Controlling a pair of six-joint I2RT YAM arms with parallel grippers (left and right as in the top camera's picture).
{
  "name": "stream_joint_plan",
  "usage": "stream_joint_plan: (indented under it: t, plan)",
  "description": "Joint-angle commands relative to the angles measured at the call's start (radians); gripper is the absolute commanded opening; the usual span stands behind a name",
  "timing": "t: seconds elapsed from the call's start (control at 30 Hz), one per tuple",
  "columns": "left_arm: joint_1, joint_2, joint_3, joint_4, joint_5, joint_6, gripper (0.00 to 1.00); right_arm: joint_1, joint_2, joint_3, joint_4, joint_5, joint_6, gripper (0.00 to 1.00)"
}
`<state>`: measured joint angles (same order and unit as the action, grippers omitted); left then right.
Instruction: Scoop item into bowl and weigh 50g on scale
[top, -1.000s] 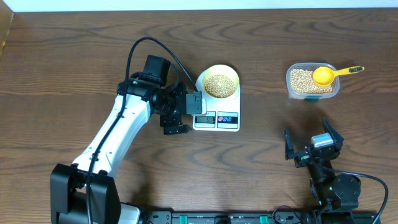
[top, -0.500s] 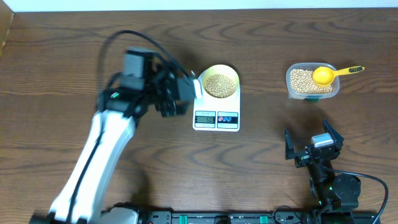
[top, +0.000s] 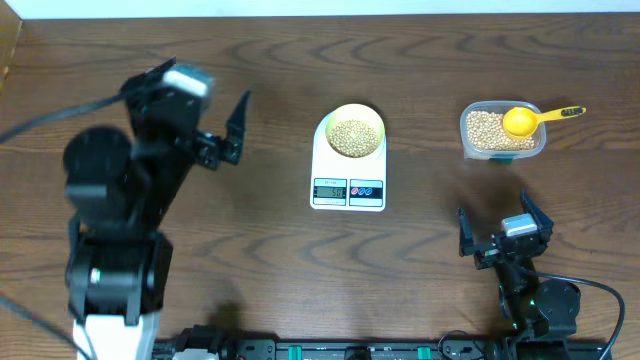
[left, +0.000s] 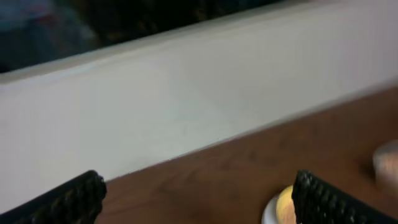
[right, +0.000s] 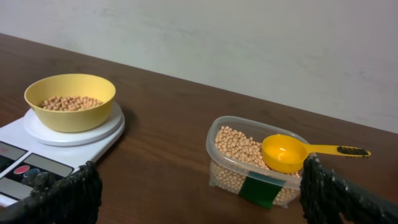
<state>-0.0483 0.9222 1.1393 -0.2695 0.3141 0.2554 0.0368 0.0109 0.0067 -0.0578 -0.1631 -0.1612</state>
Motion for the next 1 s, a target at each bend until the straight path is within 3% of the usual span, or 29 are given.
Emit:
stream_joint_plan:
  t: [0.0, 0.3, 0.57, 0.97]
  plan:
    - [0.004, -0.123, -0.113, 0.036, -0.145, -0.259, 0.98, -0.005, -0.005, -0.001, -0.004, 0.004, 0.015, 0.99]
    - [0.055, -0.456, -0.451, 0.177, -0.163, -0.261, 0.97, -0.005, -0.005, -0.001, -0.004, 0.003, 0.015, 0.99]
    - [0.100, -0.719, -0.758, 0.486, -0.197, -0.261, 0.98, -0.005, -0.005, -0.001, -0.004, 0.004, 0.015, 0.99]
    - [0.100, -0.922, -1.052, 0.781, -0.273, -0.296, 0.98, -0.005, -0.005, -0.001, -0.004, 0.004, 0.015, 0.99]
